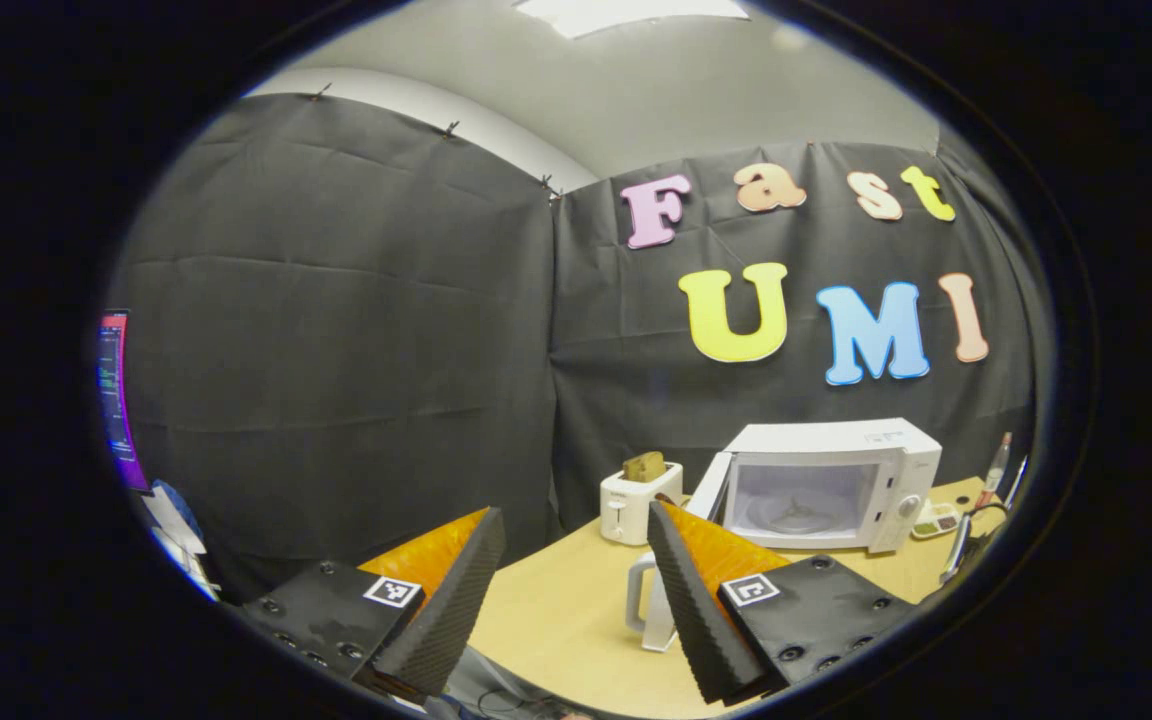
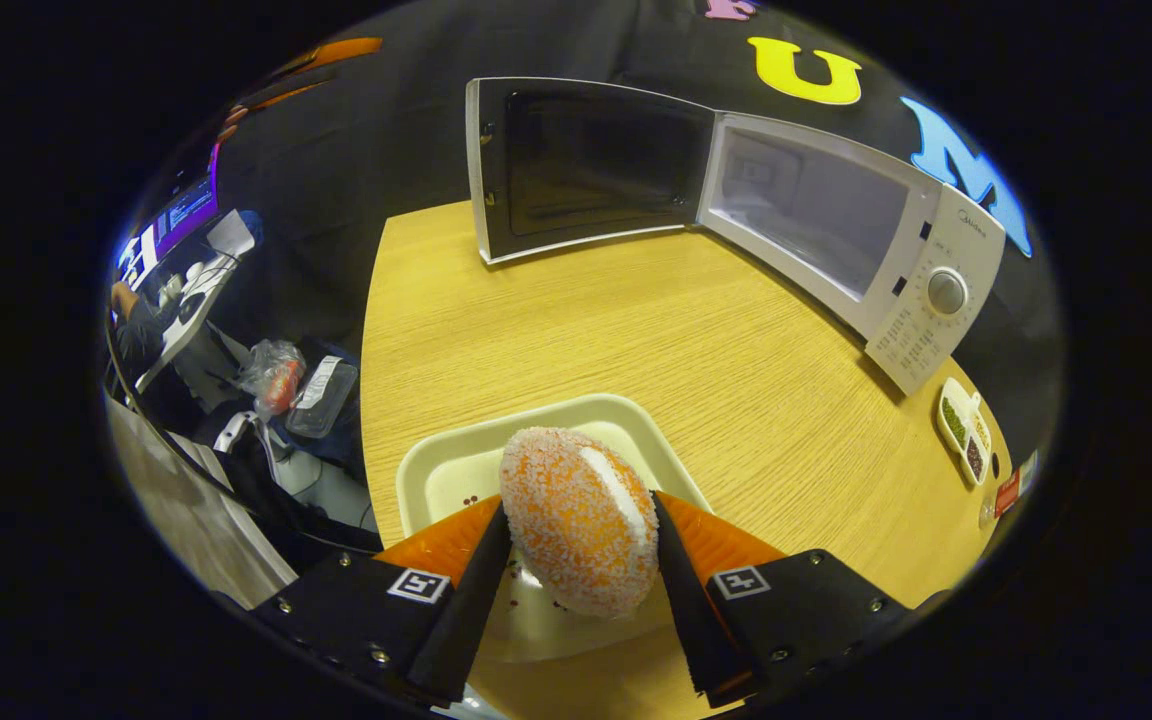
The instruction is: Open the microwave oven with the left hand, put the food in, and close the microwave oven.
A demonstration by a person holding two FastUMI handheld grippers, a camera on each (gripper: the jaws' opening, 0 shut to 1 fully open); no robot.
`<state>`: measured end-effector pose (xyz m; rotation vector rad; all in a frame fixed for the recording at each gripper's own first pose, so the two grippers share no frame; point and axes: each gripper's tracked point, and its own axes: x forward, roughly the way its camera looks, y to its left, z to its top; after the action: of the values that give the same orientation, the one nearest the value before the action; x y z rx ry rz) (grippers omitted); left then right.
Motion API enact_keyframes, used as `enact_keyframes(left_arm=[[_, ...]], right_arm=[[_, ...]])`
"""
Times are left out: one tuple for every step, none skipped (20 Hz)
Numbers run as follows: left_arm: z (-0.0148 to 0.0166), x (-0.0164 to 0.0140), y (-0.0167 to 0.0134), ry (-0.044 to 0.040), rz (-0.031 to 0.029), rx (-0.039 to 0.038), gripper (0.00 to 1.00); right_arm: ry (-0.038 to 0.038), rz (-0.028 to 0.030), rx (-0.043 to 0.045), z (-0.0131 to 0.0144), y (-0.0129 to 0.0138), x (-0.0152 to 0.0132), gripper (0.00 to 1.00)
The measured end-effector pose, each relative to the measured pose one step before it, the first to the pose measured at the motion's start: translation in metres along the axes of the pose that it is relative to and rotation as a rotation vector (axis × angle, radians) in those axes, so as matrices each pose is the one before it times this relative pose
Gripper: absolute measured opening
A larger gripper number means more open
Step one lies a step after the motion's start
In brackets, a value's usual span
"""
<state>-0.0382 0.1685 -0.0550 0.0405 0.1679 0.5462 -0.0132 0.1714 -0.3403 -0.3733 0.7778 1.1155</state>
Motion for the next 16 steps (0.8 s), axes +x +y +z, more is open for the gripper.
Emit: enact_keyframes(left_arm=[[-0.00241,0.00360,-0.00102,0.00425,-0.00256,-0.00192,0.90],[-0.00317,0.00348,-0.00038,0.00183,-0.00431,-0.00845,0.90],[-0.00016,0.00237,-0.00130,-0.00258,-0.00399,-0.01109,0.90],[-0.00117,0.00496,-0.00179,-0.00296,-0.00786,-0.01124,0.91],[-0.00187,0.00600,-0.00038,0.00340,-0.00106,-0.00263,0.91],[-0.00340,0.01149,-0.00164,0.00729,-0.00333,-0.00210,0.92],[-0.00116,0.00714,-0.00052,0.00191,-0.00473,-0.00364,0.93],[-0.00013,0.00433,-0.00038,-0.00050,-0.00428,-0.00350,0.93],[-0.00081,0.00495,0.00124,-0.00041,-0.00304,-0.00220,0.94],[-0.00154,0.00576,0.00163,0.00029,-0.00189,-0.00140,0.95],[-0.00091,0.00501,0.00283,0.00054,-0.00085,-0.00178,0.95],[-0.00069,0.00590,0.00325,0.00219,0.00118,-0.00297,0.96],[0.00066,0.00463,0.00321,-0.00163,-0.00136,-0.00290,0.97],[-0.00054,0.00505,0.00405,-0.00382,0.00394,-0.00188,0.97],[-0.00039,0.00577,0.00468,0.00168,0.00458,-0.00275,0.96],[-0.00002,0.00387,0.00383,0.00002,0.00438,-0.00668,0.95]], right_arm=[[-0.00987,-0.01380,-0.00366,0.00601,-0.00358,-0.00269,0.81],[-0.01235,-0.01282,-0.00405,0.00634,-0.00289,-0.00228,0.80],[-0.01308,-0.01440,-0.00516,0.00813,-0.00449,-0.00278,0.80],[-0.01135,-0.01801,-0.00776,0.00797,-0.00490,-0.00118,0.80],[-0.01415,-0.01960,-0.00888,0.00991,-0.00592,-0.00133,0.80],[-0.01587,-0.01769,-0.00566,0.01018,-0.00568,-0.00062,0.81],[-0.01607,-0.01478,-0.00266,0.01151,-0.00509,-0.00024,0.80],[-0.01995,-0.01656,-0.00221,0.01200,-0.00532,0.00094,0.80],[-0.01864,-0.01524,-0.00094,0.01261,-0.00535,-0.00077,0.80],[-0.02324,-0.01661,0.00001,0.01227,-0.00383,-0.00046,0.80],[-0.02296,-0.01497,-0.00197,0.01383,-0.00585,0.00243,0.80],[-0.01770,-0.01592,-0.00280,0.01104,-0.00520,0.00283,0.80],[-0.01704,-0.01515,-0.00388,0.01213,-0.00577,0.00332,0.80],[-0.01938,-0.01346,-0.00281,0.01144,-0.00548,0.00412,0.80],[-0.01368,-0.01373,-0.00253,0.01036,-0.00540,0.00370,0.80],[-0.01343,-0.01123,-0.00337,0.00913,-0.00504,0.00580,0.80]])
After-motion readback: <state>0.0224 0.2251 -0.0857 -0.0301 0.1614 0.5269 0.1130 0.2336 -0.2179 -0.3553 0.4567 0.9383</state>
